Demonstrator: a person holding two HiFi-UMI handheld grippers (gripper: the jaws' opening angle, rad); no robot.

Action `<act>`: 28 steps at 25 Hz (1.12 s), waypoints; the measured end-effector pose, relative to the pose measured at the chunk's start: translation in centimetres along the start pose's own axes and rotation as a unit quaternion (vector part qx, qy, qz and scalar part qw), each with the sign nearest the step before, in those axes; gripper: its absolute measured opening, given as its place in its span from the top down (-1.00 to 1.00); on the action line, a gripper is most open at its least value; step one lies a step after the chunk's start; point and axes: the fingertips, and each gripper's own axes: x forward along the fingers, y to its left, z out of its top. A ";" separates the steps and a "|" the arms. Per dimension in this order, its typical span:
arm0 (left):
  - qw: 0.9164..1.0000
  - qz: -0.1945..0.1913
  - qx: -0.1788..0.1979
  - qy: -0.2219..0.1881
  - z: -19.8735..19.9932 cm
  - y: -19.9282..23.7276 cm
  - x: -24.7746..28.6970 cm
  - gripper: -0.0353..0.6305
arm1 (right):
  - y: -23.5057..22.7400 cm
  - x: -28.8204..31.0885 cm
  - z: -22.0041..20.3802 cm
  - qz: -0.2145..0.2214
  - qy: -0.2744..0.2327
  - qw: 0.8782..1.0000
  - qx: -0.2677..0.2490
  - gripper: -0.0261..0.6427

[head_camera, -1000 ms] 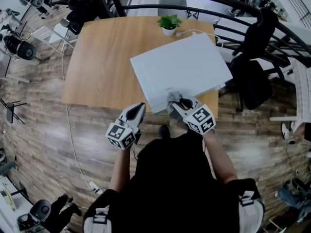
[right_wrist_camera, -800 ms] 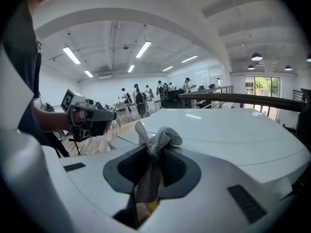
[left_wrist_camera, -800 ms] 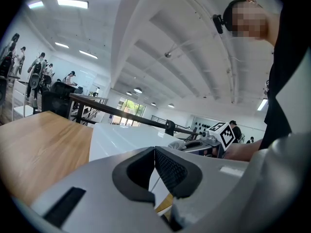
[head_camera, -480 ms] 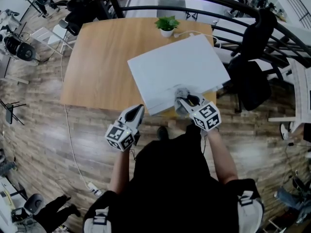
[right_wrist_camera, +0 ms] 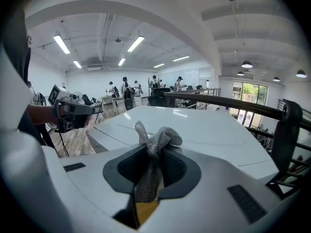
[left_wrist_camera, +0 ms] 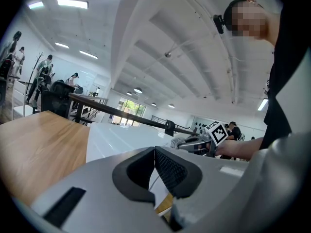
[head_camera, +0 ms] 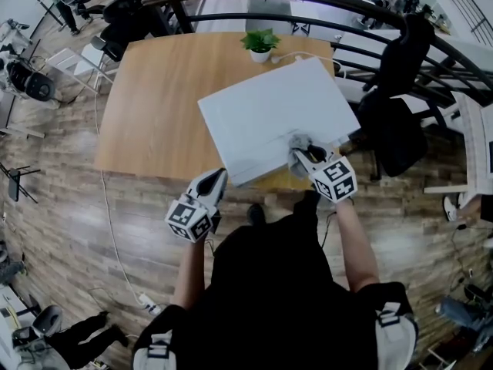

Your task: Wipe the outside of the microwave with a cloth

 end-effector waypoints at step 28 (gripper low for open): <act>1.000 0.004 -0.006 0.000 -0.2 -0.9 0.0 0.88 | -14.9 -4.5 -2.8 -0.108 0.067 0.992 0.003 0.73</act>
